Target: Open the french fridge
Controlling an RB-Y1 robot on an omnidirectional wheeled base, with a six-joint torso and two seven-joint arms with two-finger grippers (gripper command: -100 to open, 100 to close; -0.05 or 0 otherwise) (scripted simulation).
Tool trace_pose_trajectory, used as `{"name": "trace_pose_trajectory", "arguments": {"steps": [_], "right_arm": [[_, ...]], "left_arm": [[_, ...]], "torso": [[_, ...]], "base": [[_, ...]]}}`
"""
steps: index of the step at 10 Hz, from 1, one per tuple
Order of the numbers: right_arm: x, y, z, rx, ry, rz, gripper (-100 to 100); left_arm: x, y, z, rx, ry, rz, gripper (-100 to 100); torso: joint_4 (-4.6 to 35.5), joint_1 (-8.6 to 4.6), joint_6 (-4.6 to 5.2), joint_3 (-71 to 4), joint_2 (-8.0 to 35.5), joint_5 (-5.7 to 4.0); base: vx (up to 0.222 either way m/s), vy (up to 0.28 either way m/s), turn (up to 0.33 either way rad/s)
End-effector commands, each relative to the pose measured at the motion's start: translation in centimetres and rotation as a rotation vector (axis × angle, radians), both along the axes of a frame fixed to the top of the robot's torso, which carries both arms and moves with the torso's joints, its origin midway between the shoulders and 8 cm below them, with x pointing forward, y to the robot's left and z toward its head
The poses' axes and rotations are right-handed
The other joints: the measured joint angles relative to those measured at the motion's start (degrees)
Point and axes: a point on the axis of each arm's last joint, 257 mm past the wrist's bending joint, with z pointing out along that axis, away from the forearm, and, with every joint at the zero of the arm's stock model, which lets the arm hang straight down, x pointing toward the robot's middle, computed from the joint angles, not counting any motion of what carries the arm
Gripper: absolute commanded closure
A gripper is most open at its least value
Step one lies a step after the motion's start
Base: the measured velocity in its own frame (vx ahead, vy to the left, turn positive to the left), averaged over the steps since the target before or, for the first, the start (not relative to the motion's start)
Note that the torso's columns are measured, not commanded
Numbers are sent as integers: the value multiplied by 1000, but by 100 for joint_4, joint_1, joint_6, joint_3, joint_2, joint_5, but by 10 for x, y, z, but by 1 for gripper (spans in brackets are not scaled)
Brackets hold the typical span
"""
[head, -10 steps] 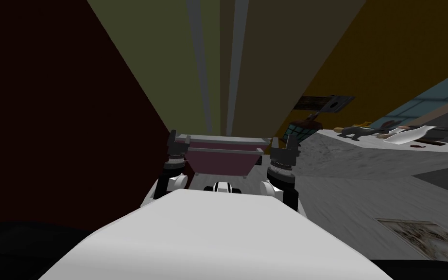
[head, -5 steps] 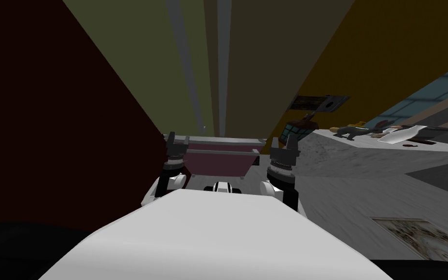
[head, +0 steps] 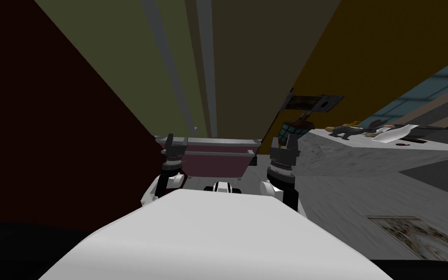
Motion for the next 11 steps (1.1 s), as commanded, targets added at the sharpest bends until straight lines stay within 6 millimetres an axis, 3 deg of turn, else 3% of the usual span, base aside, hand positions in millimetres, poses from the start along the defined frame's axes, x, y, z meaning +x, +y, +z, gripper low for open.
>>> {"name": "trace_pose_trajectory", "arguments": {"steps": [1,11], "right_arm": [[0,0,0,0,0,0,0],[0,0,0,0,0,0,0]], "left_arm": [[-2,6,-4,12,-22,-17,-100],[-15,31,-25,-5,-102,-76,-100]], "torso": [[2,-4,0,4,7,-1],[1,-2,0,1,1,-1]], "base": [[34,-108,-30],[57,-118,-33]]}}
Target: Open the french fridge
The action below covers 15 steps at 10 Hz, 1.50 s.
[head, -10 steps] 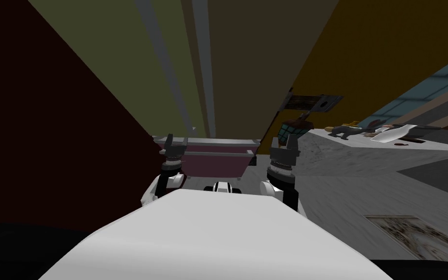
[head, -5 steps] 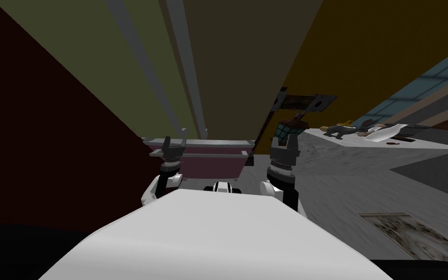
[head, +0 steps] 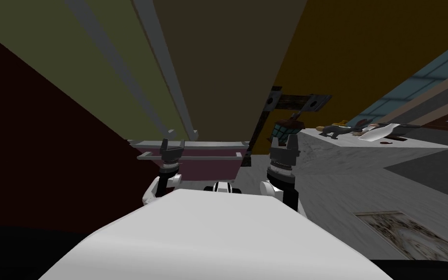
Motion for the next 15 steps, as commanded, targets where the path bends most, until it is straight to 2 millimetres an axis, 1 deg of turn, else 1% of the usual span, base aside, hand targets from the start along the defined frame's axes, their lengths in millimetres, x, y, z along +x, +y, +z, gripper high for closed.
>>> {"name": "trace_pose_trajectory", "arguments": {"steps": [1,6,12,13,14,15], "right_arm": [[0,0,0,0,0,0,0],[0,0,0,0,0,0,0],[0,0,0,0,0,0,0],[0,0,0,0,0,0,0],[0,0,0,0,0,0,0],[0,0,0,0,0,0,0]], "left_arm": [[-5,6,-7,-10,-21,-20,-100],[-13,12,-21,-57,-51,-44,-100],[-19,9,-40,-210,-81,-24,-100],[-18,9,-38,-194,-79,-27,-100],[-13,11,-29,-196,-79,-29,-100],[-11,12,-26,-196,-79,-30,-100]], "torso": [[1,-1,0,2,4,0],[0,3,0,0,0,1],[1,2,0,2,4,1],[2,1,0,3,5,0],[2,5,0,4,6,1],[2,1,0,3,4,1]], "base": [[58,-108,-26],[49,-98,-26],[26,-47,-13],[5,-11,0],[1,-14,14],[-2,-14,9]]}}
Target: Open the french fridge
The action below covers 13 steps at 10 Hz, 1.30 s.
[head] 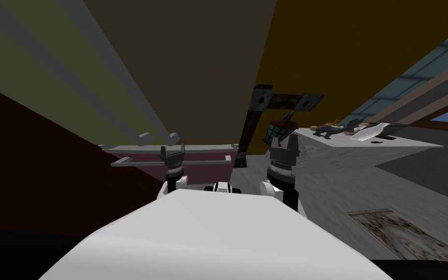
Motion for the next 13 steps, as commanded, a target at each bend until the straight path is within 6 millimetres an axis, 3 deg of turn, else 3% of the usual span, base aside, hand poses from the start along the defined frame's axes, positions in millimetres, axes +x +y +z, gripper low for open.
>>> {"name": "trace_pose_trajectory", "arguments": {"steps": [1,4,5,9,13], "right_arm": [[0,0,0,0,0,0,0],[0,0,0,0,0,0,0],[0,0,0,0,0,0,0],[0,0,0,0,0,0,0],[0,0,0,0,0,0,0]], "left_arm": [[8,2,11,-1,3,-2,-100],[12,2,21,0,3,-4,-100],[9,2,14,-1,3,-2,100],[-2,-1,-5,-2,3,1,100],[-1,16,7,3,-4,68,100]], "torso": [[-1,-3,0,-1,-2,-1],[4,-4,3,-7,-7,-6],[0,-1,2,-8,-11,-3],[-15,34,-9,-10,-21,19],[6,-8,-15,16,23,0]], "base": [[-3,-10,5],[-6,-13,10],[4,6,-27],[4,11,-11],[-40,-131,113]]}}
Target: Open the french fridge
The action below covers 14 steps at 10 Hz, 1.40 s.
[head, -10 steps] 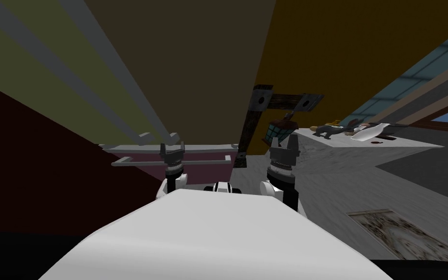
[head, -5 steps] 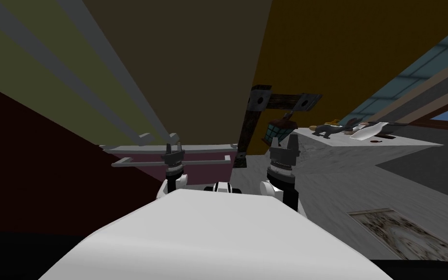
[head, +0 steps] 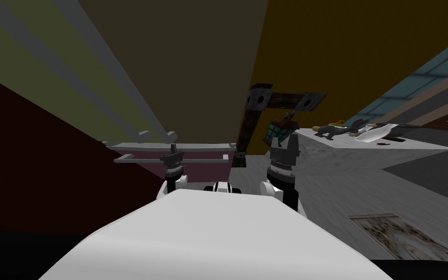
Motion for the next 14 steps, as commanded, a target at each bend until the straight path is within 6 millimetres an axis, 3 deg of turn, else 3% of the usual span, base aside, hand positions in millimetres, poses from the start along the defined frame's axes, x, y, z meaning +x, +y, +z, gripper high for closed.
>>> {"name": "trace_pose_trajectory", "arguments": {"steps": [1,7,8,9,14], "right_arm": [[0,0,0,0,0,0,0],[0,0,0,0,0,0,0],[0,0,0,0,0,0,0],[0,0,0,0,0,0,0],[0,0,0,-1,0,0,0]], "left_arm": [[-1,17,5,-2,6,59,100],[-4,55,20,-6,18,199,100],[-3,51,17,-6,16,183,100],[-2,52,23,38,18,175,-100],[5,49,36,144,20,125,-100]], "torso": [[-2,12,11,-6,-11,1],[-4,4,16,-10,-14,-1],[-6,16,14,-15,-23,2],[-12,46,18,-29,-48,10],[-7,-1,15,-17,-26,-2]], "base": [[-61,-187,176],[-94,-225,168],[-51,-90,45],[-9,-12,-28],[20,45,-31]]}}
